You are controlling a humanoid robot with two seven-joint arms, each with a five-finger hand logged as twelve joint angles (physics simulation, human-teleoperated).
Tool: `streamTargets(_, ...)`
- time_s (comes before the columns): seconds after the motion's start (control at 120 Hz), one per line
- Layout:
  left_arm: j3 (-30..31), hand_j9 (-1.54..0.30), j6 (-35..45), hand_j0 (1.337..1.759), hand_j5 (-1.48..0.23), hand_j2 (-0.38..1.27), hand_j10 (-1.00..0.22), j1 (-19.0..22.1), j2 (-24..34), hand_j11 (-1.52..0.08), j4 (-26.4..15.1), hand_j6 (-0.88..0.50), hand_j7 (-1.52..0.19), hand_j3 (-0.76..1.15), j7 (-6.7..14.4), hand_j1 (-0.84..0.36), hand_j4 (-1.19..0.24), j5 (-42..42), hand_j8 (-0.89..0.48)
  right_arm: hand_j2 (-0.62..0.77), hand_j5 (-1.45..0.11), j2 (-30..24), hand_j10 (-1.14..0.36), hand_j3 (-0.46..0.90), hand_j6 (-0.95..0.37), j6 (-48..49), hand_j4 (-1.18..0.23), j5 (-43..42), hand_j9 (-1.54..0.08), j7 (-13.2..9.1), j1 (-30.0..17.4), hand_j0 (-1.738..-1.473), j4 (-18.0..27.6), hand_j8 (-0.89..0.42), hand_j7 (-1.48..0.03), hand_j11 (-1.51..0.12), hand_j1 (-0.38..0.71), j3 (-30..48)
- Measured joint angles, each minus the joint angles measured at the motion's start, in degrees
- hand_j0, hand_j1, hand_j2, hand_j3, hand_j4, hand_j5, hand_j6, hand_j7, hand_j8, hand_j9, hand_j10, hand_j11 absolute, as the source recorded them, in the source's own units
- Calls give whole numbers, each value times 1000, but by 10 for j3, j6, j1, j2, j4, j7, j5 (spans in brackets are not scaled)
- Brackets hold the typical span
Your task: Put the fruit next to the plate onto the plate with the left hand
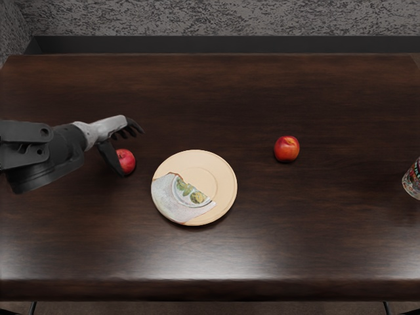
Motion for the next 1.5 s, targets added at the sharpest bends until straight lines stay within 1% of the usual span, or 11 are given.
streamTargets(0.45,33,-516,36,1658,-516,81,-398,19,-51,-516,32,-398,-516,0,-1,-126,-398,0,-398,-6,-40,0,-31,0,-31,0,-31,0,-40,0,0,-1658,0,-31,-40,-40,-312,0)
streamTargets(0.592,42,-641,35,1658,-640,141,-487,20,-52,-642,33,-488,-640,0,-1,-237,-488,-1,-486,-6,-40,0,-31,0,-31,0,-31,0,-40,0,0,-1658,0,-31,-40,-40,-312,0)
streamTargets(0.65,45,-695,35,1657,-683,199,-524,20,-51,-696,33,-531,-685,0,-1,-266,-531,1,-468,-6,-40,0,-31,0,-31,0,-31,0,-40,0,0,-1658,0,-31,-40,-40,-312,0)
streamTargets(0.733,48,-757,35,1656,-729,272,-569,20,-51,-758,34,-523,-739,0,-1,-289,-585,1,-460,-6,-40,0,-31,0,-31,0,-31,0,-40,0,0,-1658,0,-31,-40,-40,-312,0)
streamTargets(0.792,51,-802,35,1654,-758,239,-556,20,-51,-806,34,-491,-778,0,-1,-290,-623,3,-431,-6,-40,0,-31,0,-31,0,-31,0,-40,0,0,-1658,0,-31,-40,-40,-312,0)
streamTargets(0.942,54,-930,33,1649,-892,519,-486,17,-50,-942,34,-372,-911,0,0,-436,-690,1,-329,-6,-40,0,-31,0,-31,0,-31,0,-40,0,0,-1658,0,-31,-40,-40,-312,0)
streamTargets(1.033,55,-992,32,1645,-975,487,-453,15,-51,-999,38,-308,-983,0,0,-459,-704,-3,-255,-6,-40,0,-31,0,-31,0,-31,0,-40,0,0,-1658,0,-31,-40,-40,-312,0)
streamTargets(1.142,55,-1036,32,1644,-1037,481,-440,0,-52,-1034,41,-289,-1041,0,0,-449,-714,-5,-230,-6,-40,0,-31,0,-31,0,-31,0,-40,0,0,-1658,0,-31,-40,-40,-312,0)
streamTargets(1.183,55,-1048,32,1644,-1047,426,-444,-7,-54,-1043,42,-283,-1051,0,0,-434,-720,-5,-234,-6,-40,0,-31,0,-31,0,-31,0,-40,0,0,-1658,0,-31,-40,-40,-312,0)
streamTargets(1.242,55,-1058,32,1644,-1059,387,-464,-20,-70,-1052,43,-301,-1061,0,0,-400,-727,-6,-245,-6,-40,0,-31,0,-31,0,-31,0,-40,0,0,-1658,0,-31,-40,-40,-312,0)
streamTargets(1.5,55,-1115,26,1642,-1123,393,-454,-92,-155,-1086,43,-267,-1128,0,-1,-409,-720,-17,-212,-6,-40,0,-31,0,-31,0,-31,0,-40,0,0,-1658,0,-31,-40,-40,-312,0)
